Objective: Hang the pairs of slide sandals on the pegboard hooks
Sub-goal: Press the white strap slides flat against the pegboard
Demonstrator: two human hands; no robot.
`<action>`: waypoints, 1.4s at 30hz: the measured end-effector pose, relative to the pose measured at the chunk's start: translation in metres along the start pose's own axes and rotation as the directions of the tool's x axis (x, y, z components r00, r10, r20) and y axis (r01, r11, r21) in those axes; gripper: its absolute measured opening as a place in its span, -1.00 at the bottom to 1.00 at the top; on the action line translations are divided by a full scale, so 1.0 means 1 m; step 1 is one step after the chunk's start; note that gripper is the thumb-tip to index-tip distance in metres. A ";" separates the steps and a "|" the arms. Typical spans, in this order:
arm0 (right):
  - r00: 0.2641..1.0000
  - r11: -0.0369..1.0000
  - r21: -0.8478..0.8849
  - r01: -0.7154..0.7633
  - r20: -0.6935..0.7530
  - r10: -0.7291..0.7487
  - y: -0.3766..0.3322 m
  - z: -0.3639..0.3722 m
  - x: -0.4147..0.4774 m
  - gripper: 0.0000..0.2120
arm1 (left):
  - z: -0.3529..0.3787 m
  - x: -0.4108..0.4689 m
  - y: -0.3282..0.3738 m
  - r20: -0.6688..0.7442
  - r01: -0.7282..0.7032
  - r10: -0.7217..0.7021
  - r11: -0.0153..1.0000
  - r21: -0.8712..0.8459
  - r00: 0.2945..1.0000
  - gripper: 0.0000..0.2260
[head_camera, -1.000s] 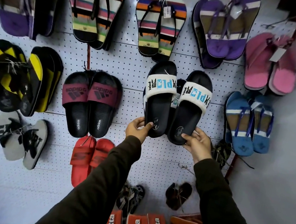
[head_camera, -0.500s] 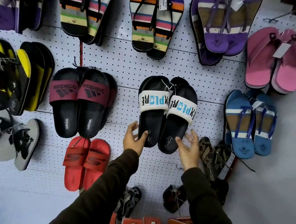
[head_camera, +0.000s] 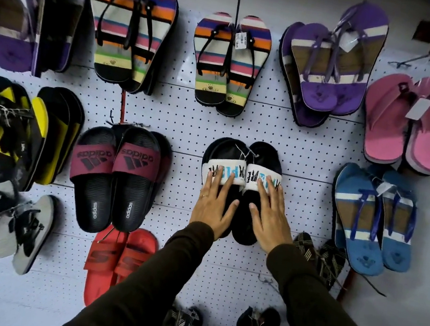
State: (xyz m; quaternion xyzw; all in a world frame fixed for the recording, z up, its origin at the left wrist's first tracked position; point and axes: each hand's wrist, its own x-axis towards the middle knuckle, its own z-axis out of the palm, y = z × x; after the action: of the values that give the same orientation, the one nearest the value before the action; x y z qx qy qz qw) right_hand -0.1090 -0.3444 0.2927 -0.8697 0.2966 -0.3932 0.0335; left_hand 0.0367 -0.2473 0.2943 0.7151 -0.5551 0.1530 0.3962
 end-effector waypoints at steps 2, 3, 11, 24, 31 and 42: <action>1.000 1.000 0.008 0.008 0.001 -0.008 -0.001 0.000 -0.001 -0.39 | -0.003 0.000 -0.001 0.004 -0.018 0.018 1.000 0.015 1.000 -0.43; 1.000 1.000 0.022 0.003 0.004 -0.003 -0.002 0.000 -0.003 -0.39 | -0.005 -0.001 -0.002 0.008 -0.027 0.027 0.999 0.019 1.000 -0.43; 0.983 0.997 0.077 -0.017 -0.183 0.031 -0.034 0.013 -0.017 -0.48 | -0.033 -0.018 -0.013 -0.100 -0.052 0.048 0.998 -0.039 0.994 -0.47; 0.970 0.958 0.151 0.243 -0.061 -0.237 -0.209 0.108 -0.005 -0.45 | -0.163 -0.067 -0.169 -0.360 0.096 -0.059 0.992 0.087 0.931 -0.52; 0.972 0.971 0.064 0.232 0.022 -0.234 -0.253 0.148 0.018 -0.41 | -0.174 -0.068 -0.235 -0.136 0.065 -0.045 0.987 0.148 0.990 -0.46; 0.972 0.982 0.059 0.178 0.148 -0.185 -0.248 0.149 0.022 -0.39 | -0.176 -0.062 -0.250 0.011 0.061 -0.064 0.981 0.182 0.998 -0.43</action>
State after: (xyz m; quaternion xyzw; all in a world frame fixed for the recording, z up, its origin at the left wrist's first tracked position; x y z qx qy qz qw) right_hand 0.1285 -0.1789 0.2770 -0.9197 0.2035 -0.3334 0.0399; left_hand 0.2838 -0.0590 0.2666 0.7666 -0.5195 0.1843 0.3294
